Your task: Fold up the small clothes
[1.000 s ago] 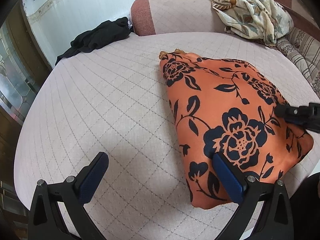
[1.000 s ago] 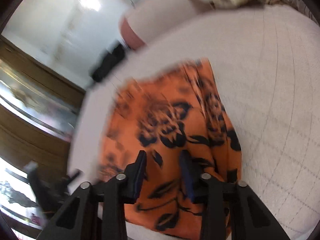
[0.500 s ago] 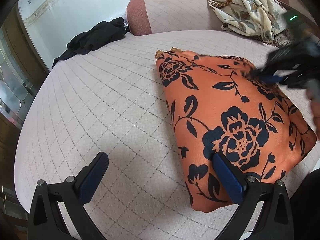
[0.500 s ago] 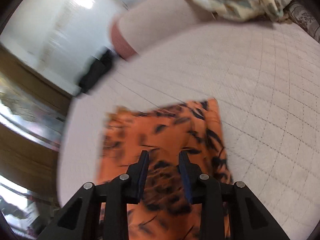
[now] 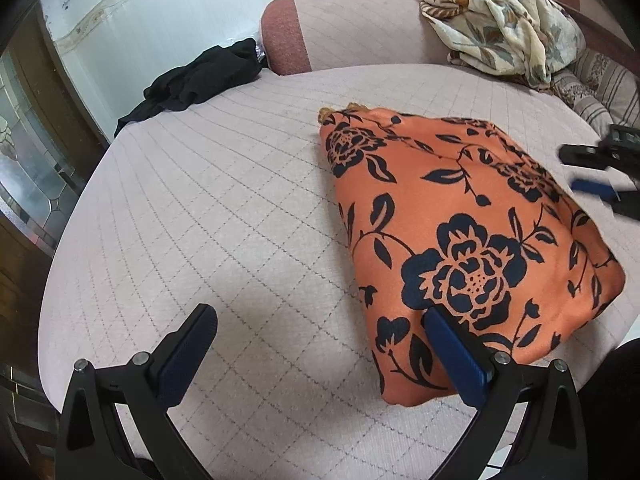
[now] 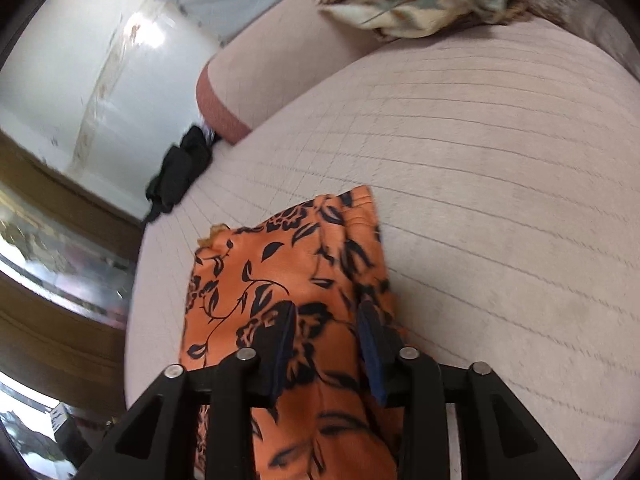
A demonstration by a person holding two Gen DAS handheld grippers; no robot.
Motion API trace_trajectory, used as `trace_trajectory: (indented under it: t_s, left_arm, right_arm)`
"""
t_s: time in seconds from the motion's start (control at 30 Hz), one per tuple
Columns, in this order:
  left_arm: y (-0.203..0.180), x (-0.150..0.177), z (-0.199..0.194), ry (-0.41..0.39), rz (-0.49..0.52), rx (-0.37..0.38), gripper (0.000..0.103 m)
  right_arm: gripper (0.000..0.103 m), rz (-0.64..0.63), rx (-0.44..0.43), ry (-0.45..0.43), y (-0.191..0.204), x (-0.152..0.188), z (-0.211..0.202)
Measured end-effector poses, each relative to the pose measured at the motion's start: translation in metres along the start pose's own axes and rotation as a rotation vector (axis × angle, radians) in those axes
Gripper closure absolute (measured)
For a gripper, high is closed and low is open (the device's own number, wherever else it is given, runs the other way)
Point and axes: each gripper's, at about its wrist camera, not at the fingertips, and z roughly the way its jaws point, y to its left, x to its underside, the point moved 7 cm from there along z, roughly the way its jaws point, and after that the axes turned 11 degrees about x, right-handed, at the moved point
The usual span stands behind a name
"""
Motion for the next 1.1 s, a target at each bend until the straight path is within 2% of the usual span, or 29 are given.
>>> trace_trajectory:
  t_s: [0.03,0.07,0.17,0.23,0.33,0.5,0.63,0.73,0.87,1.0,1.1]
  left_arm:
    - [0.003,-0.001,-0.002,-0.003,-0.002,0.001,0.000]
    - [0.006,-0.003,-0.004,-0.008,-0.007,0.001,0.000]
    - [0.021,-0.010,-0.007,-0.011,-0.050,0.006,0.000]
    - [0.030,-0.015,-0.004,0.008,-0.094,0.044,0.000]
    - [0.033,-0.023,0.002,0.022,-0.119,0.061,0.000]
    - [0.016,-0.034,0.022,0.075,-0.145,0.208,0.000]
    - [0.003,-0.038,0.044,0.141,-0.174,0.281,0.000]
    - [-0.005,-0.036,0.058,0.184,-0.192,0.321,0.000]
    - [-0.010,-0.035,0.069,0.194,-0.219,0.391,0.000]
    - [-0.014,-0.029,0.073,0.196,-0.237,0.404,0.000]
    - [-0.022,-0.030,0.069,0.168,-0.195,0.382,0.009]
  right_arm:
    - [0.036,0.021,-0.006,-0.003,-0.005,0.001,-0.003]
    - [0.035,0.047,-0.012,-0.013,-0.013,0.003,-0.008]
    - [0.035,0.084,-0.030,-0.008,-0.027,0.004,-0.015]
    - [0.035,0.109,-0.045,0.014,-0.036,0.006,-0.014]
    - [0.035,0.117,-0.061,0.051,-0.045,0.008,-0.007]
    - [0.035,0.145,-0.149,0.102,-0.050,0.007,0.005]
    - [0.035,0.158,-0.196,0.139,-0.047,0.007,0.014]
    - [0.035,0.150,-0.191,0.170,-0.041,0.010,0.023]
    - [0.035,0.107,-0.201,0.214,-0.025,0.016,0.036]
    - [0.030,0.089,-0.202,0.233,-0.013,0.020,0.047]
    - [0.028,0.089,-0.201,0.228,-0.007,0.019,0.050]
